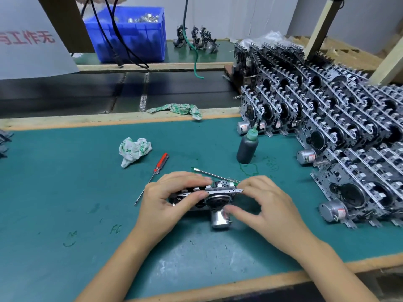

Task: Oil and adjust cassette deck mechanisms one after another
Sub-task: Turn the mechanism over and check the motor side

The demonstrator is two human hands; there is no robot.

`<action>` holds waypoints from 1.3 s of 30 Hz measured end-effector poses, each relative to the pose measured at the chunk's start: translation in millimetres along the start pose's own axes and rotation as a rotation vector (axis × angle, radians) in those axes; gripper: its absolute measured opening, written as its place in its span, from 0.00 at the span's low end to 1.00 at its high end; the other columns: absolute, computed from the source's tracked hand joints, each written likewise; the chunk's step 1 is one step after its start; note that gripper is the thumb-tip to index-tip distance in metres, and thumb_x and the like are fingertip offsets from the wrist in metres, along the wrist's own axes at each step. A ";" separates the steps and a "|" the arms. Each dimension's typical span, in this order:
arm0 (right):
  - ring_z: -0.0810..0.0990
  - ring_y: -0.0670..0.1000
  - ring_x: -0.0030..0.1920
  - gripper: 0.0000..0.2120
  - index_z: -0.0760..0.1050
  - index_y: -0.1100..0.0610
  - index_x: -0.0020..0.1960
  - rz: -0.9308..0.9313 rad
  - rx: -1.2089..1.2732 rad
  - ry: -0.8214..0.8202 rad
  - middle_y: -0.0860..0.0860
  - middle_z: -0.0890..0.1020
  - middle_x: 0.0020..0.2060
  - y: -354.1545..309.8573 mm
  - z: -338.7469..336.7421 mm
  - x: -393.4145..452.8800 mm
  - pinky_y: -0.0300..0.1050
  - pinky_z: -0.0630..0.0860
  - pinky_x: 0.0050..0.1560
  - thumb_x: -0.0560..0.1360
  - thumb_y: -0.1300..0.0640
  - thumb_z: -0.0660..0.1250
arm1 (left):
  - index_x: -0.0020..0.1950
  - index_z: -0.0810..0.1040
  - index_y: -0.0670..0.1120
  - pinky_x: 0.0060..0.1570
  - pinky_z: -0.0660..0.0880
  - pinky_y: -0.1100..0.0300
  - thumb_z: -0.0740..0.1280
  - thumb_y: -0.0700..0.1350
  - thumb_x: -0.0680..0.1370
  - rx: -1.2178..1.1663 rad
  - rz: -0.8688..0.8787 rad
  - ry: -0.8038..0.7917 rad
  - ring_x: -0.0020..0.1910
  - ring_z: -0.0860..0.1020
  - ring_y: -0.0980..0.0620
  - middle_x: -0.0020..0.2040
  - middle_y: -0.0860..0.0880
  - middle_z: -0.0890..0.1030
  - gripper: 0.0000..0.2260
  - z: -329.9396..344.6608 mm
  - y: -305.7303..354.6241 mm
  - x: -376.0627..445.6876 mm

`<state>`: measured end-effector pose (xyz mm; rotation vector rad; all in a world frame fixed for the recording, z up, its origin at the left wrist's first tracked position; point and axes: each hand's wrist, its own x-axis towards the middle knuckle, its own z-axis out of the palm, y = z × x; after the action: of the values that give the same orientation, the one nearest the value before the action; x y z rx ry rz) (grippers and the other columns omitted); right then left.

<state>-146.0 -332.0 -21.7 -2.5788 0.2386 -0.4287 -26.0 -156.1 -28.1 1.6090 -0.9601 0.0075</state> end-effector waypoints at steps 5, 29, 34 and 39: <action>0.69 0.40 0.43 0.17 0.75 0.50 0.50 -0.147 0.051 0.087 0.40 0.72 0.40 -20.1 -14.1 18.7 0.38 0.69 0.44 0.72 0.38 0.60 | 0.51 0.82 0.53 0.54 0.71 0.67 0.64 0.50 0.75 -0.023 -0.049 -0.089 0.54 0.79 0.57 0.52 0.58 0.83 0.09 -6.2 4.2 1.6; 0.72 0.53 0.37 0.19 0.66 0.53 0.32 -0.068 -0.295 -0.005 0.48 0.72 0.31 -29.7 -69.8 202.3 0.46 0.68 0.39 0.78 0.46 0.63 | 0.56 0.80 0.44 0.48 0.66 0.57 0.65 0.43 0.78 0.791 0.155 -0.242 0.52 0.76 0.44 0.51 0.44 0.77 0.09 -19.4 11.9 216.1; 0.73 0.55 0.37 0.17 0.72 0.59 0.35 0.122 -0.329 -0.072 0.53 0.74 0.31 16.5 -47.7 220.3 0.45 0.70 0.40 0.78 0.50 0.64 | 0.74 0.61 0.44 0.69 0.60 0.51 0.65 0.42 0.77 0.836 -0.006 -0.505 0.71 0.64 0.41 0.73 0.41 0.63 0.26 27.3 -37.0 223.0; 0.71 0.57 0.34 0.21 0.63 0.56 0.27 0.158 -0.362 -0.054 0.53 0.68 0.25 34.5 -43.1 222.4 0.46 0.72 0.39 0.76 0.53 0.64 | 0.78 0.41 0.47 0.70 0.59 0.54 0.73 0.42 0.72 0.566 -0.123 -0.563 0.76 0.55 0.45 0.78 0.45 0.42 0.47 58.3 -65.8 199.1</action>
<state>44.0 -436.2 52.6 -2.8899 0.5408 -0.2777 114.7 -319.8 -0.9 2.2556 -1.3669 -0.2964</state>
